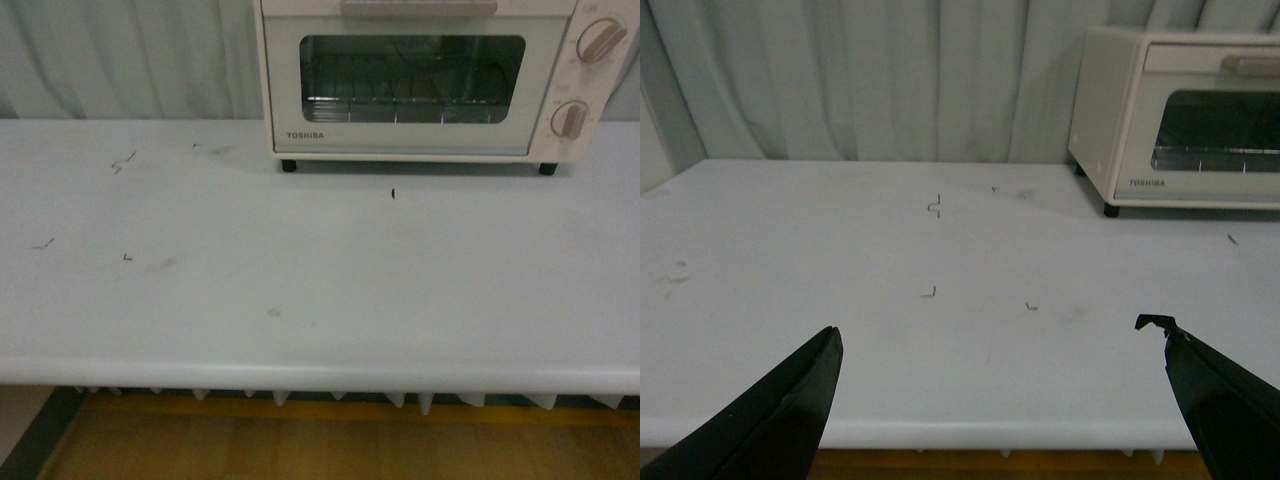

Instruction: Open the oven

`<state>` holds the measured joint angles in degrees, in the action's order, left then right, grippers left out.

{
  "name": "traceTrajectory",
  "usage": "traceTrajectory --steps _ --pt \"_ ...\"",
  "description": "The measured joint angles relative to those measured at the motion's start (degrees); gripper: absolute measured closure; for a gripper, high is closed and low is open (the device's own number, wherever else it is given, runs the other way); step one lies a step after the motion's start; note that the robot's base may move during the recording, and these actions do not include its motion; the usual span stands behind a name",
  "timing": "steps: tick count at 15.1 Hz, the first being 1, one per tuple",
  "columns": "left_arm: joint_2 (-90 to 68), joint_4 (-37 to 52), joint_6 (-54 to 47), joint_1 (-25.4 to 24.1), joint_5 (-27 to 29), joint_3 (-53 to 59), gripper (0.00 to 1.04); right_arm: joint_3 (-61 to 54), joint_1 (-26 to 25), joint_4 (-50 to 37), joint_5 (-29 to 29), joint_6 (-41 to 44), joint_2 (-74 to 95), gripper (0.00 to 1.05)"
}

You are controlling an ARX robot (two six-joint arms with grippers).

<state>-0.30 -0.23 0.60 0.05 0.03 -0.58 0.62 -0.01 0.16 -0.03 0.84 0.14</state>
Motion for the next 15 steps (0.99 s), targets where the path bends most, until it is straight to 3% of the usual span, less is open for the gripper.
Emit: traceTrajectory --steps 15 --pt "0.0 0.0 0.0 0.0 0.0 0.0 0.07 0.0 0.0 0.1 0.0 0.0 0.1 0.06"
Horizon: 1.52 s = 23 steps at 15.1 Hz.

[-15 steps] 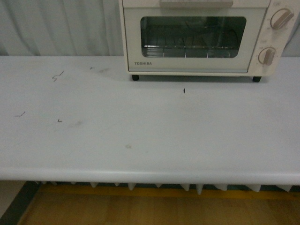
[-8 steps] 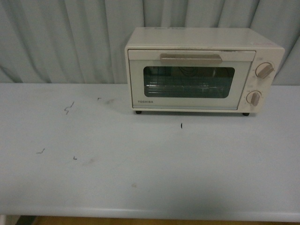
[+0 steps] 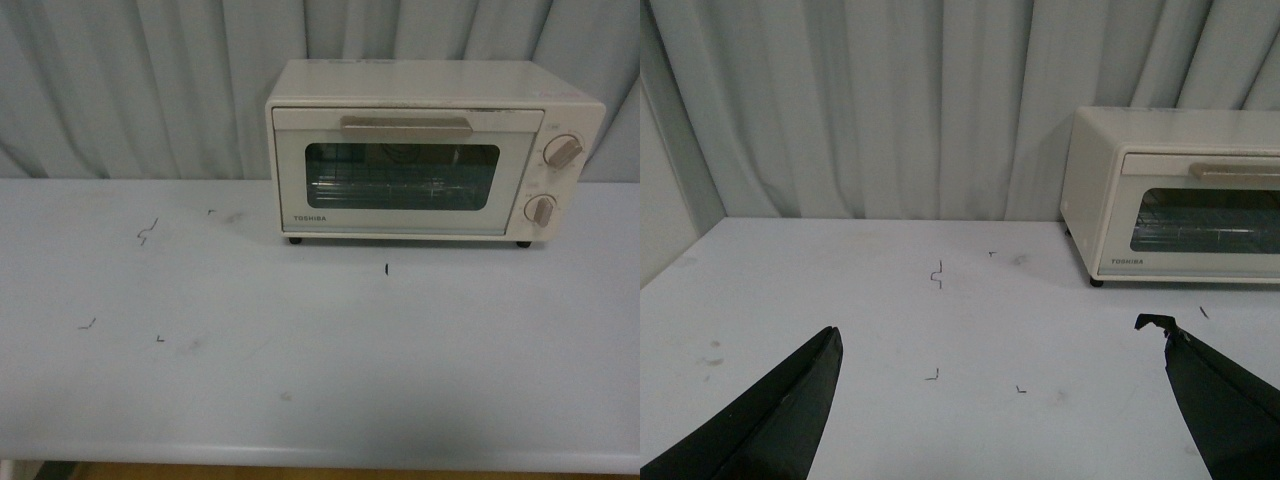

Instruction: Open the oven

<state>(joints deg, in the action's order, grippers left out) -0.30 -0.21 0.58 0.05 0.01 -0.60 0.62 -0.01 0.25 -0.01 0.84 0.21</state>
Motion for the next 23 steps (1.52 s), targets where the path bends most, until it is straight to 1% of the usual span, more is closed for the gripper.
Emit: traceTrajectory --steps 21,22,23 --pt "0.0 0.0 0.0 0.0 0.0 0.0 0.07 0.0 0.0 0.0 0.0 0.0 0.0 0.06" --pt "-5.4 -12.9 1.3 -1.3 -6.1 -4.7 0.07 0.0 0.0 0.0 0.0 0.0 0.0 0.06" --pt "-17.5 -20.3 4.5 1.4 -9.7 -11.3 0.07 0.0 0.0 0.0 0.0 0.0 0.0 0.06"
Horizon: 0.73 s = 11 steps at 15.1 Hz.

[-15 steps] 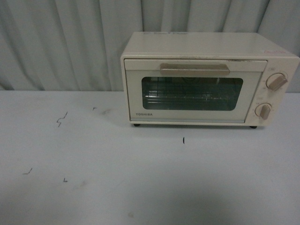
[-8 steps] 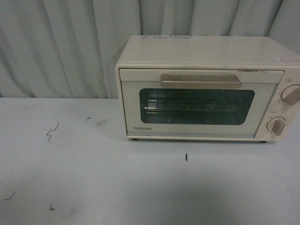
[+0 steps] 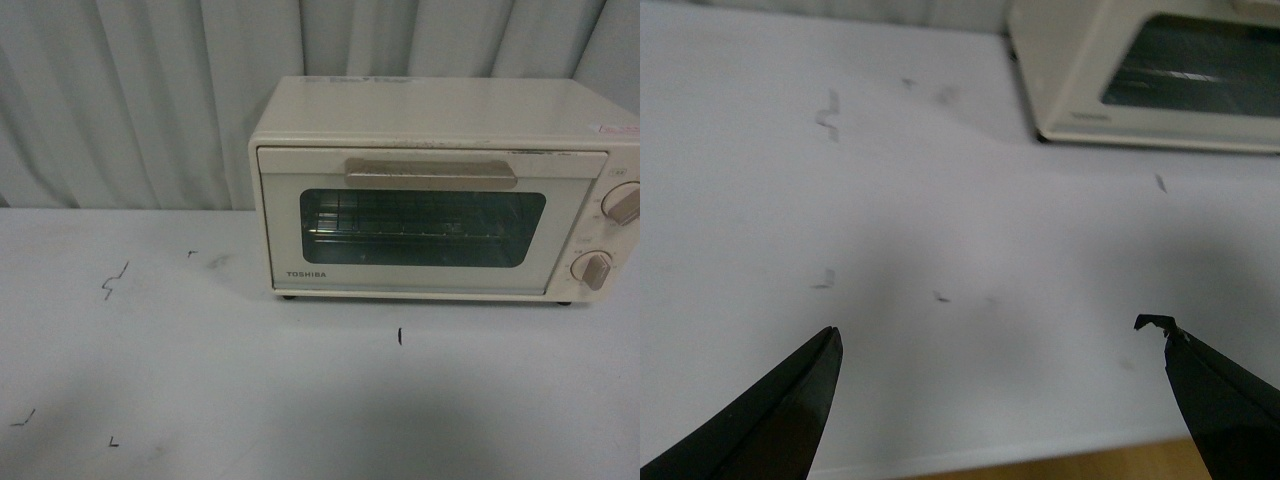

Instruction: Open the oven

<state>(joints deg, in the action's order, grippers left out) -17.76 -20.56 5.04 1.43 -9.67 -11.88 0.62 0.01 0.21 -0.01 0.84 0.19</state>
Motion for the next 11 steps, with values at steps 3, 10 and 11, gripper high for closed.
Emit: traceTrajectory --steps 3,10,11 --pt "-27.1 21.9 11.2 14.4 1.9 -7.5 0.07 0.0 0.0 0.0 0.0 0.0 0.0 0.06" --pt "-85.5 47.4 42.1 28.5 -0.4 -26.0 0.07 0.0 0.0 0.0 0.0 0.0 0.0 0.06" --pt "-89.0 49.3 47.2 28.9 -0.8 -25.9 0.07 0.0 0.0 0.0 0.0 0.0 0.0 0.06"
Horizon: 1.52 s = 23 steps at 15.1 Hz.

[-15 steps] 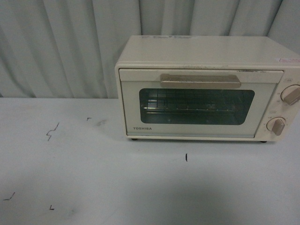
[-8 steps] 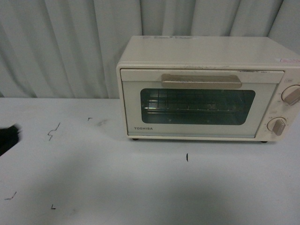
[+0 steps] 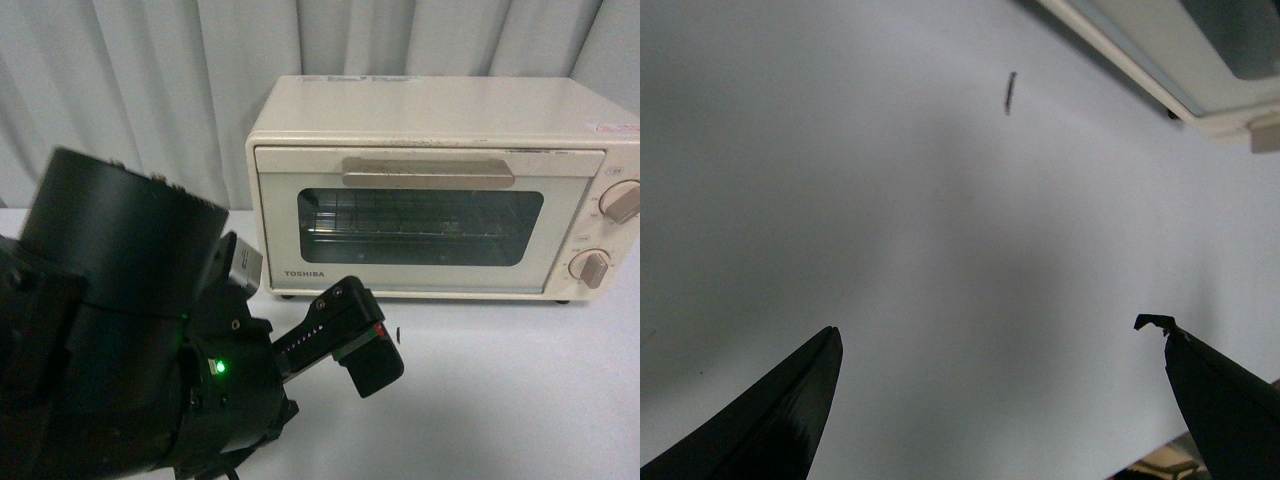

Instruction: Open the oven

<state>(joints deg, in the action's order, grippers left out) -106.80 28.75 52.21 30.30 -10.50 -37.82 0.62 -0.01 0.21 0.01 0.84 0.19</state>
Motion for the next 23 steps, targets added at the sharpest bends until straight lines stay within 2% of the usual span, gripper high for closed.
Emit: traceTrajectory --steps 7,13,23 --pt "-9.9 8.1 19.7 -0.6 0.0 -1.6 0.07 0.0 0.0 0.0 0.0 0.0 0.0 0.06" --pt "-10.9 10.5 22.9 -3.4 0.4 -1.6 0.07 0.0 0.0 0.0 0.0 0.0 0.0 0.06" --pt "-10.9 9.9 23.1 -3.4 1.1 -1.6 0.07 0.0 0.0 0.0 0.0 0.0 0.0 0.06"
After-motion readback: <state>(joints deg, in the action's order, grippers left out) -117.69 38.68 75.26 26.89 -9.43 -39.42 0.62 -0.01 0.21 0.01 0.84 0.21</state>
